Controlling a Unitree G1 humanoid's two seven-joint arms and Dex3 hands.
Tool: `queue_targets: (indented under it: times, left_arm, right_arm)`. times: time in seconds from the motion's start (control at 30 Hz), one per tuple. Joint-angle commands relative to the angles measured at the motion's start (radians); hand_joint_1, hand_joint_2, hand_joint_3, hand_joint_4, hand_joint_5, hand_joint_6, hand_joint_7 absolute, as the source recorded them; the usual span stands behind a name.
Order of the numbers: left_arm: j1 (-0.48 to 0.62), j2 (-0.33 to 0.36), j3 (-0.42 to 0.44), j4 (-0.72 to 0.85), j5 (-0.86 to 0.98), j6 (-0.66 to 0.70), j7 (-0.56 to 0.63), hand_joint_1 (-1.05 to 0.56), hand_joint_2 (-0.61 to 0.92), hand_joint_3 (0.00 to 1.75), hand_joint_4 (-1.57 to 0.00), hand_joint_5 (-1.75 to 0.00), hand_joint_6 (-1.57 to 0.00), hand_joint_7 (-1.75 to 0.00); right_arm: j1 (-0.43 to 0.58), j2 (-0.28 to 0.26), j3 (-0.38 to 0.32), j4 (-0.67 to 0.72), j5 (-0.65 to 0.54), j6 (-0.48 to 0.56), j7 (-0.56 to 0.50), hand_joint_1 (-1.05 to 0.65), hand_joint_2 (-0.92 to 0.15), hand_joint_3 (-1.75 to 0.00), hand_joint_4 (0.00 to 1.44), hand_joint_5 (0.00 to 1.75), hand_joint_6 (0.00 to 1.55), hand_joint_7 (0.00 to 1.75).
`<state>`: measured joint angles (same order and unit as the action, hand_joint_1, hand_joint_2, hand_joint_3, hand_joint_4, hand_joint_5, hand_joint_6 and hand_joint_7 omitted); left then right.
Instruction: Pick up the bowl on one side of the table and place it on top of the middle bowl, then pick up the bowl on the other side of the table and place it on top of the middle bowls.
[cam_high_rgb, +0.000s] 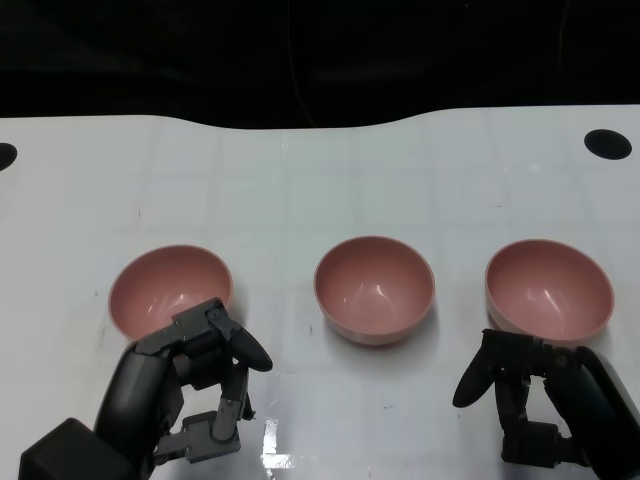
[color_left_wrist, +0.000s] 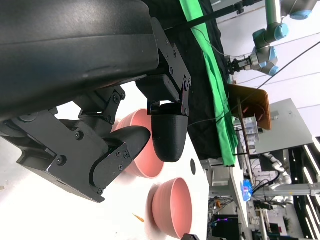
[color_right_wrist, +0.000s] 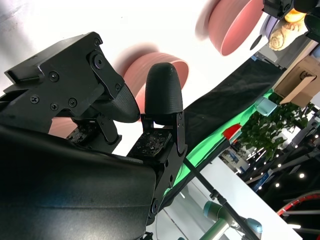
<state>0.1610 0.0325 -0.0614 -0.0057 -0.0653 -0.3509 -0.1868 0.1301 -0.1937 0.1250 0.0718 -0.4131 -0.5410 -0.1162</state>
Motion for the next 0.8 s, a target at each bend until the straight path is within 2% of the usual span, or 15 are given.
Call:
queue_targets:
  times: [0.03, 0.17, 0.3, 0.37, 0.5, 0.57, 0.67, 0.73, 0.8]
  left_arm:
    - [0.004, 0.016, 0.009, -0.010, 0.006, -0.009, -0.001, -0.14, 0.44, 1.29, -0.82, -1.75, -0.74, -1.36]
    - [0.004, 0.015, 0.010, -0.012, -0.002, 0.001, -0.003, -0.14, 0.44, 1.29, -0.82, -1.75, -0.74, -1.36]
    - [0.005, 0.015, 0.010, -0.013, -0.002, 0.003, -0.002, -0.14, 0.45, 1.29, -0.82, -1.75, -0.74, -1.36]
    - [0.004, 0.016, 0.010, -0.008, 0.000, -0.002, -0.002, -0.13, 0.45, 1.29, -0.82, -1.75, -0.74, -1.36]
    - [0.004, 0.016, 0.010, -0.005, 0.000, -0.005, -0.003, -0.13, 0.45, 1.29, -0.82, -1.75, -0.74, -1.36]
    - [0.004, 0.016, 0.010, -0.005, 0.000, -0.005, -0.003, -0.13, 0.45, 1.29, -0.82, -1.75, -0.74, -1.36]
    - [0.004, 0.015, 0.010, -0.006, 0.001, -0.004, -0.001, -0.13, 0.45, 1.29, -0.82, -1.75, -0.74, -1.36]
    - [0.005, 0.015, 0.010, -0.008, 0.004, -0.004, 0.001, -0.13, 0.44, 1.29, -0.81, -1.75, -0.75, -1.36]
    - [0.005, 0.015, 0.011, -0.008, 0.004, -0.004, 0.002, -0.13, 0.44, 1.30, -0.81, -1.75, -0.75, -1.36]
  right_arm:
    - [-0.001, -0.001, -0.008, -0.004, 0.009, -0.002, -0.012, -0.08, -0.27, -1.41, 0.86, 1.75, 0.84, 1.20]
    - [-0.006, -0.001, -0.010, 0.003, 0.003, -0.015, -0.023, -0.09, -0.32, -1.30, 0.81, 1.75, 0.80, 1.10]
    - [-0.010, -0.007, -0.014, 0.003, -0.017, -0.016, -0.044, -0.09, -0.34, -1.26, 0.80, 1.75, 0.81, 1.07]
    - [-0.016, -0.016, -0.022, 0.003, -0.040, -0.022, -0.066, -0.16, -0.47, -0.98, 0.67, 1.44, 0.72, 0.90]
    - [-0.018, -0.025, -0.026, -0.002, -0.066, -0.017, -0.086, -0.21, -0.58, -0.71, 0.61, 1.24, 0.66, 0.73]
    - [-0.017, -0.028, -0.026, -0.005, -0.074, -0.012, -0.091, -0.22, -0.62, -0.61, 0.60, 1.19, 0.65, 0.66]
    - [-0.018, -0.027, -0.029, -0.005, -0.084, -0.013, -0.101, -0.22, -0.64, -0.57, 0.60, 1.18, 0.66, 0.64]
    - [-0.019, -0.027, -0.032, -0.005, -0.093, -0.013, -0.113, -0.24, -0.70, -0.39, 0.55, 1.13, 0.63, 0.59]
    - [-0.020, -0.027, -0.031, -0.005, -0.096, -0.013, -0.117, -0.25, -0.73, -0.32, 0.54, 1.12, 0.63, 0.58]
